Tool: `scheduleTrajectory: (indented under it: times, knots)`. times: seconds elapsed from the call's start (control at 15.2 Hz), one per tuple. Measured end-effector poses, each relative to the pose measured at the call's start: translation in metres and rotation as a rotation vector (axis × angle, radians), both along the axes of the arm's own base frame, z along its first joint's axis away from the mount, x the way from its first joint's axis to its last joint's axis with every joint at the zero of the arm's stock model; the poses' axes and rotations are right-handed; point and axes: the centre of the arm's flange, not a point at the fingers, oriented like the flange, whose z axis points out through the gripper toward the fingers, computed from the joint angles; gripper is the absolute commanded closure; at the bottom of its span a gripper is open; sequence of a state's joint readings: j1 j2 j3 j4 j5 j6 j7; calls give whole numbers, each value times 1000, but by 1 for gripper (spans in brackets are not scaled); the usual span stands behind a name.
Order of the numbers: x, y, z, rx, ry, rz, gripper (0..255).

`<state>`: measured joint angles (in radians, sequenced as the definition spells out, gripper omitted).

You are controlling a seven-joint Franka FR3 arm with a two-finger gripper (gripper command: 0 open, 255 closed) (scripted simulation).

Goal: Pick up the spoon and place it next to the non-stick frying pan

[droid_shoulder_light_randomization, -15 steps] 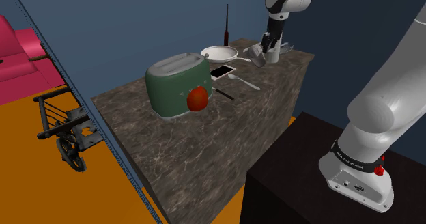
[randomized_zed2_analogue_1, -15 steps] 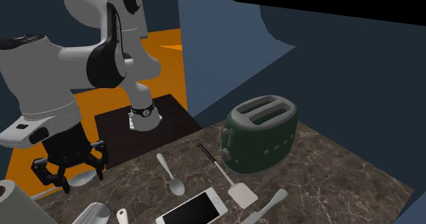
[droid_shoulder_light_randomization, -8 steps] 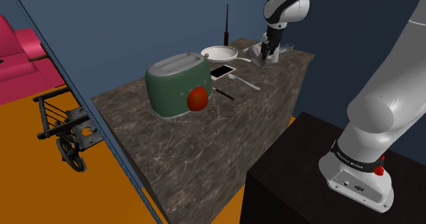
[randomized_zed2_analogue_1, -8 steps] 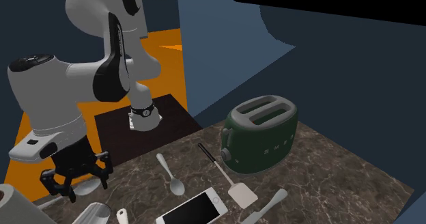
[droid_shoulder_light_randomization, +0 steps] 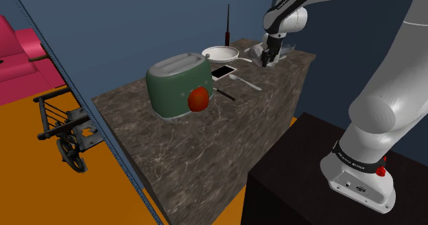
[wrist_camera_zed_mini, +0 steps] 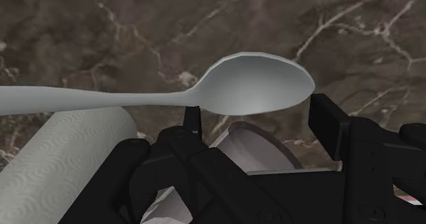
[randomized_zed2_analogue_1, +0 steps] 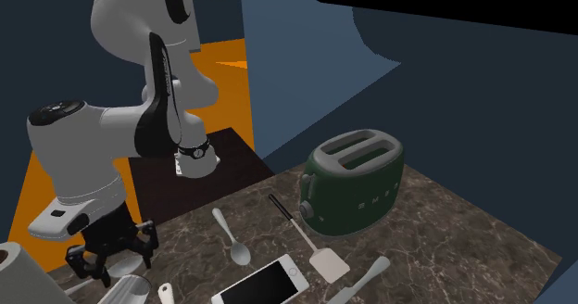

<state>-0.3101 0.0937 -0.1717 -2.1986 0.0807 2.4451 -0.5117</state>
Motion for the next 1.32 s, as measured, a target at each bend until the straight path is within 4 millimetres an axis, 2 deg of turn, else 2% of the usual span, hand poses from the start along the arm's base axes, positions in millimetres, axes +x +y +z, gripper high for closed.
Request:
scheduleTrajectory:
  times: [0.2,0.53,0.59,0.99,1.32]
  knots:
    - [-1,1,-10,0,0,0,255]
    - [0,1,-11,0,0,0,255]
    - [0,1,-11,0,0,0,0]
    - [0,1,-11,0,0,0,0]
    - [-7,1,31,0,-1,0,0]
